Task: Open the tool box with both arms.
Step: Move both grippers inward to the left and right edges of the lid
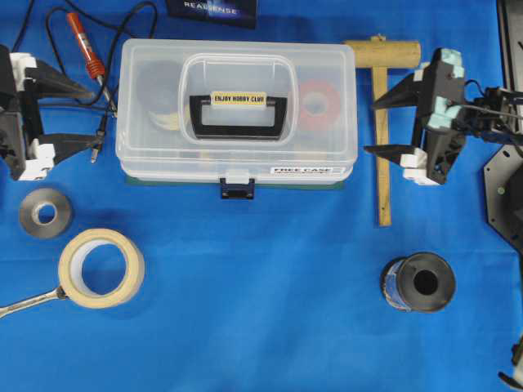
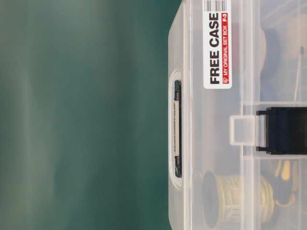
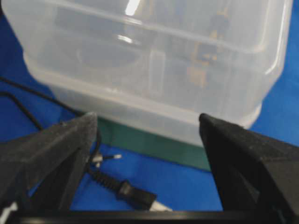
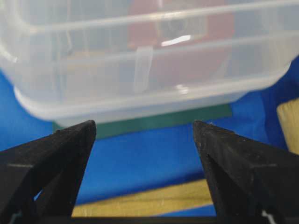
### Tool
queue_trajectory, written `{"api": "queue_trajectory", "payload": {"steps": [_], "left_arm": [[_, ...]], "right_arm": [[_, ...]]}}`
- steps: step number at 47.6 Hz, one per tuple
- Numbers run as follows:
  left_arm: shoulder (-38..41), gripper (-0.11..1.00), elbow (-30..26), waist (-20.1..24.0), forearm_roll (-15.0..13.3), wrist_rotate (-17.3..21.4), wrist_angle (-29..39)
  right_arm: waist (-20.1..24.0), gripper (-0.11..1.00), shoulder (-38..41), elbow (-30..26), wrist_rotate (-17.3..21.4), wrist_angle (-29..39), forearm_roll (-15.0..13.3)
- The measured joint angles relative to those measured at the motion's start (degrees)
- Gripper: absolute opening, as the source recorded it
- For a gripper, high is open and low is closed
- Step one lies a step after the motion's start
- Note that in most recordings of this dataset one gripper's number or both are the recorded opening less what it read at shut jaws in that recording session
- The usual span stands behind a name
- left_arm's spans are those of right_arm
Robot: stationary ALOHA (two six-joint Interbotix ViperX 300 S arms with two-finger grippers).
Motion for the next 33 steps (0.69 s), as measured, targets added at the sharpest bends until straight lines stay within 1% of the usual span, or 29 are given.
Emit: {"api": "queue_trajectory", "payload": {"steps": [6,13,23,33], "left_arm": [[2.99,0.86,-0.79,0.0,0.0,0.26,-3.96],[6.33,0.86,-1.76,0.09,0.09,0.7,-5.8],[10.63,0.86,-2.55,0.26,0.09,0.62,-5.8],[10.81,0.86,-2.55,0.35,0.09,0.62,-5.8]], "right_arm": [[0.0,0.83,1.49,-0.97,0.0,-1.85,0.0],[0.0,0.83,3.16,-1.85,-0.09,-3.08,0.0],[-0.09,0.83,3.96,-2.11,-0.09,-3.25,-0.09],[-0.09,0.83,4.13,-2.2,-0.09,-3.43,-0.26]]}}
